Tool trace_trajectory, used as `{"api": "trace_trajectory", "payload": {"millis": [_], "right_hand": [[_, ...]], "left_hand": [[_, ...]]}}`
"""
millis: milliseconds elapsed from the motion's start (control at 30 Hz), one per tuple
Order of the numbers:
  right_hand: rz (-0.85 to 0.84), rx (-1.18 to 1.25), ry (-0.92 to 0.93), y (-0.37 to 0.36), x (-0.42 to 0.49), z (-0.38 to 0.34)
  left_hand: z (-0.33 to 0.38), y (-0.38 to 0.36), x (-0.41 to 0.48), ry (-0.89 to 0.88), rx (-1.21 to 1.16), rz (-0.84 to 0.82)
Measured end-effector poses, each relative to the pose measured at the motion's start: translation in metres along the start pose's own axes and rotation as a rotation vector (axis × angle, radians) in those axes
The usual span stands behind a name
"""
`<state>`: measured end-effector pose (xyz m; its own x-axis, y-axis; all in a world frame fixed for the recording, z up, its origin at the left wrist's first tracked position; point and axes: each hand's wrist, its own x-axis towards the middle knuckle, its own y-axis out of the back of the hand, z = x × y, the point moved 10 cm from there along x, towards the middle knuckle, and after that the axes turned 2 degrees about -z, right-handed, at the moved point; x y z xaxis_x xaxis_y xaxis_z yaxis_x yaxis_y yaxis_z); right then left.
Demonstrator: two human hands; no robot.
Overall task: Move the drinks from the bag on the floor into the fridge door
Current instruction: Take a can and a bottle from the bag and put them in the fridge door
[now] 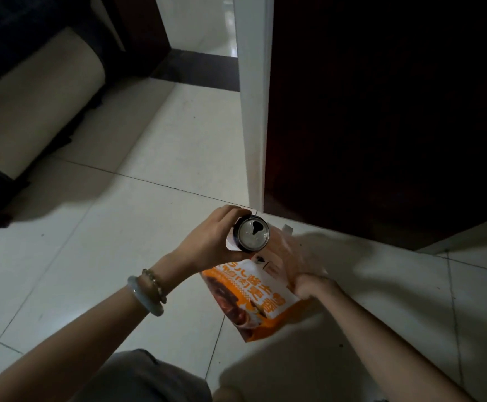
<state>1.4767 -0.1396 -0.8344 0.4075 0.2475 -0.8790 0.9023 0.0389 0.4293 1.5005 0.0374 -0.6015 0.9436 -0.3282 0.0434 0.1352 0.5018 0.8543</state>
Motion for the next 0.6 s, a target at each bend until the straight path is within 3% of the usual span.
{"api": "trace_trajectory", "payload": {"millis": [100,300,467,600], "right_hand": [[-0.012,0.032,-0.006,-0.014,0.006,0.005],[0.151,0.247,0.05,-0.008,0.0,0.01],[0.155,0.391,0.1,-0.005,-0.012,-0.006],[0.299,0.348,0.14,0.006,-0.018,-0.015]], "left_hand": [[-0.001,0.001,-0.003,0.013,-0.015,0.01],[-0.003,-0.005,-0.004,0.035,-0.025,-0.004],[-0.002,-0.007,0.0,0.037,-0.028,-0.006],[0.001,0.0,0.002,0.028,-0.041,0.025]]}}
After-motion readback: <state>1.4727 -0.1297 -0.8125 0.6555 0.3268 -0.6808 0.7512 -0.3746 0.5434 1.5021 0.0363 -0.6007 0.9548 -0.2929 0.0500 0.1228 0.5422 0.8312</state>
